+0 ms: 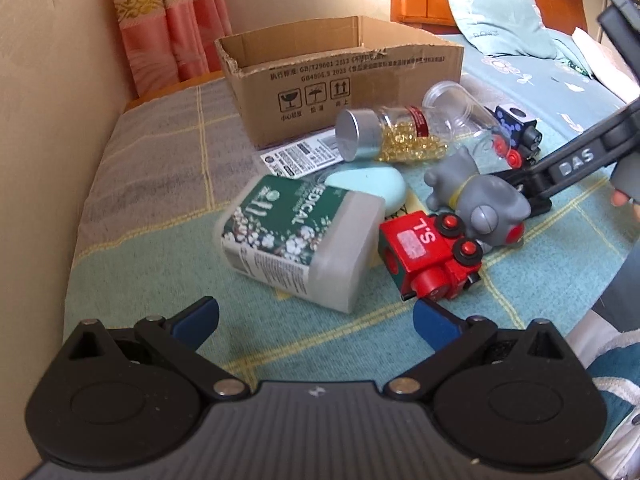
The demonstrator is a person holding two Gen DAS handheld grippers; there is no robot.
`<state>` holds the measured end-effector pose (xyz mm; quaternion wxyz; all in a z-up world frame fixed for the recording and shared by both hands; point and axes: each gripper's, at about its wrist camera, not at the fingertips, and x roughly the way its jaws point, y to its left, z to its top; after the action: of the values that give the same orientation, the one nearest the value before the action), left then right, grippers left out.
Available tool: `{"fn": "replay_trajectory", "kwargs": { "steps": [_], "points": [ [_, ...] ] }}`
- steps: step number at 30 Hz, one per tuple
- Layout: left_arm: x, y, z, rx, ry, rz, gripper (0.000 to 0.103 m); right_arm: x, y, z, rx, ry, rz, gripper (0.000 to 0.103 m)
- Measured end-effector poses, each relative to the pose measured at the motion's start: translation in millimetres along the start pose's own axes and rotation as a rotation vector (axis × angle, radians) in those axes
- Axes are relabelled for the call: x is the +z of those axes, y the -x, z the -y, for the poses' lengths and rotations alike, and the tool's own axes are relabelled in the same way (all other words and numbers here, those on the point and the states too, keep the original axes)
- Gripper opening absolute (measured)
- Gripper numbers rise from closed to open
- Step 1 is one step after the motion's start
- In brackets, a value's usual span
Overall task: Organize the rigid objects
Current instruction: 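Reach the left tool to the white MEDICAL tub while the right tool approaches the black pad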
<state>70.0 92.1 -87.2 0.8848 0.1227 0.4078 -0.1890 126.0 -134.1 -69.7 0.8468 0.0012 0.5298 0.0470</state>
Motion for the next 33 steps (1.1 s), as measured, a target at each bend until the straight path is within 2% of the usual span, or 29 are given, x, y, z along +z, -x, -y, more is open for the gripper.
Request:
{"fn": "replay_trajectory", "kwargs": {
  "steps": [9, 17, 22, 24, 27, 30, 33],
  "points": [
    [14, 6, -12, -0.015, -0.002, 0.038, 0.102, 1, -2, 4, -0.042, -0.004, -0.015, 0.103],
    [23, -6, -20, 0.029, -0.002, 0.037, 0.102, -8, 4, 17, -0.025, 0.020, -0.021, 0.103],
    [31, -19, -24, -0.020, -0.007, 0.032, 0.102, -11, 7, 16, -0.024, 0.029, -0.018, 0.103],
    [32, -22, -24, -0.032, -0.002, 0.034, 0.100, -12, 6, 17, -0.022, 0.032, -0.017, 0.103],
    [34, -23, -22, -0.052, -0.001, 0.039, 0.090, -14, 7, 16, -0.019, 0.042, -0.017, 0.103],
    [34, -23, -21, -0.036, 0.007, 0.040, 0.089, -15, 9, 14, 0.000, 0.051, -0.016, 0.103],
    [34, -21, -21, 0.017, 0.059, 0.017, 0.089, -16, 7, 8, -0.005, 0.070, -0.012, 0.103]
  ]
}}
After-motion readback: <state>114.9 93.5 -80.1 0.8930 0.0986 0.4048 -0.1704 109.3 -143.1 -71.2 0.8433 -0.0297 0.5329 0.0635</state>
